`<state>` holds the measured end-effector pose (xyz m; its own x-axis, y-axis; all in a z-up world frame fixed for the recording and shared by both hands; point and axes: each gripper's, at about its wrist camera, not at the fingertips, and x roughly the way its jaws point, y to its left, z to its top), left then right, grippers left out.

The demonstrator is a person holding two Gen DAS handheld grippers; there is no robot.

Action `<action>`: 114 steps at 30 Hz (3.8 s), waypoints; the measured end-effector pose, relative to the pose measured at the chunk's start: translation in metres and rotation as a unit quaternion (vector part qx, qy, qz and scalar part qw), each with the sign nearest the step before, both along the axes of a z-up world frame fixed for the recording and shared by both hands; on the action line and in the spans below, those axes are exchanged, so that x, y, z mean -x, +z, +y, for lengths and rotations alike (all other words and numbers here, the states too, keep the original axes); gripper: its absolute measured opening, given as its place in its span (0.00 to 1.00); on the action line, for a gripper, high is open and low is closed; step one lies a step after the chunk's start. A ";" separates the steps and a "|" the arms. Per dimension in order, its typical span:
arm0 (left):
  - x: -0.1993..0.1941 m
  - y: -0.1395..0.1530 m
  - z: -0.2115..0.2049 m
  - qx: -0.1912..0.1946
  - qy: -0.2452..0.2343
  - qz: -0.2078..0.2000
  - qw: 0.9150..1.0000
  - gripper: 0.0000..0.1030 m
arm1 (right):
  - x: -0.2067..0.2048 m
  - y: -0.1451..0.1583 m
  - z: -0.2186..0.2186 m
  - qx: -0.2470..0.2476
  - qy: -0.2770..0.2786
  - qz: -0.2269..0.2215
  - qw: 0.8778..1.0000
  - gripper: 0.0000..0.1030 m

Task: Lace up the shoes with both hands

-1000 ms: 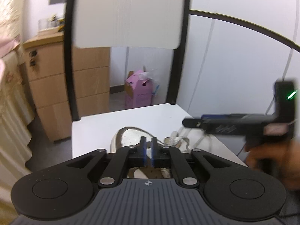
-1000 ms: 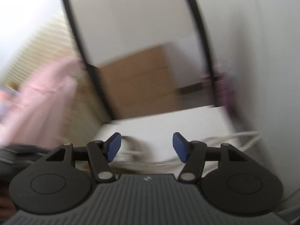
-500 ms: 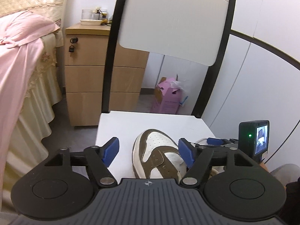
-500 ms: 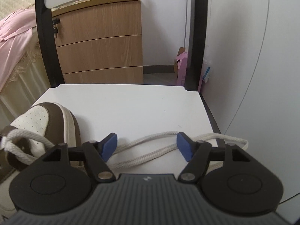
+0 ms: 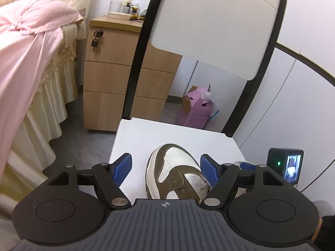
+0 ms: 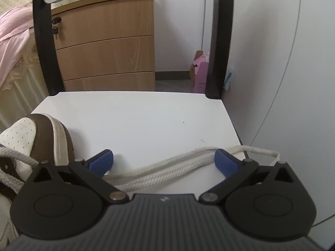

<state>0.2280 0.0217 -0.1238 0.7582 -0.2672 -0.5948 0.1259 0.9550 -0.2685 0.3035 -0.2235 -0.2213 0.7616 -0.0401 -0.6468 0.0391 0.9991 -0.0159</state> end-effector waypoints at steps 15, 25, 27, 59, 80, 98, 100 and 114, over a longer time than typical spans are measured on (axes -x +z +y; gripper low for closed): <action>-0.004 0.002 -0.007 0.017 0.010 -0.001 1.000 0.74 | -0.001 0.000 -0.001 0.000 0.001 0.001 1.000 1.00; -0.002 0.001 -0.016 0.012 -0.001 -0.001 1.000 0.76 | -0.001 0.000 -0.002 0.000 0.001 0.001 1.000 1.00; -0.003 0.001 -0.016 0.018 -0.001 -0.001 1.000 0.77 | -0.001 0.000 -0.001 0.000 0.001 0.001 1.000 1.00; 0.004 0.003 -0.027 -0.023 0.008 -0.030 0.999 0.81 | 0.000 0.000 -0.001 0.000 0.000 0.000 1.000 1.00; -0.004 0.003 -0.014 0.010 0.026 -0.018 0.999 0.83 | 0.000 0.000 -0.001 0.000 0.000 0.001 1.000 1.00; -0.006 0.001 -0.014 0.008 0.022 -0.016 1.000 0.83 | 0.000 0.000 -0.001 0.000 0.000 0.001 1.000 1.00; -0.006 0.002 -0.014 0.009 0.022 -0.016 1.000 0.83 | 0.000 0.000 -0.001 0.000 0.000 0.001 1.000 1.00; -0.008 0.001 -0.016 0.006 0.017 -0.014 1.000 0.83 | -0.001 0.000 -0.001 0.001 0.000 0.001 1.000 1.00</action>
<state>0.2362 0.0054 -0.1231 0.7834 -0.2478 -0.5701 0.1000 0.9554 -0.2778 0.3040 -0.2247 -0.2212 0.7609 -0.0402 -0.6476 0.0383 0.9991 -0.0170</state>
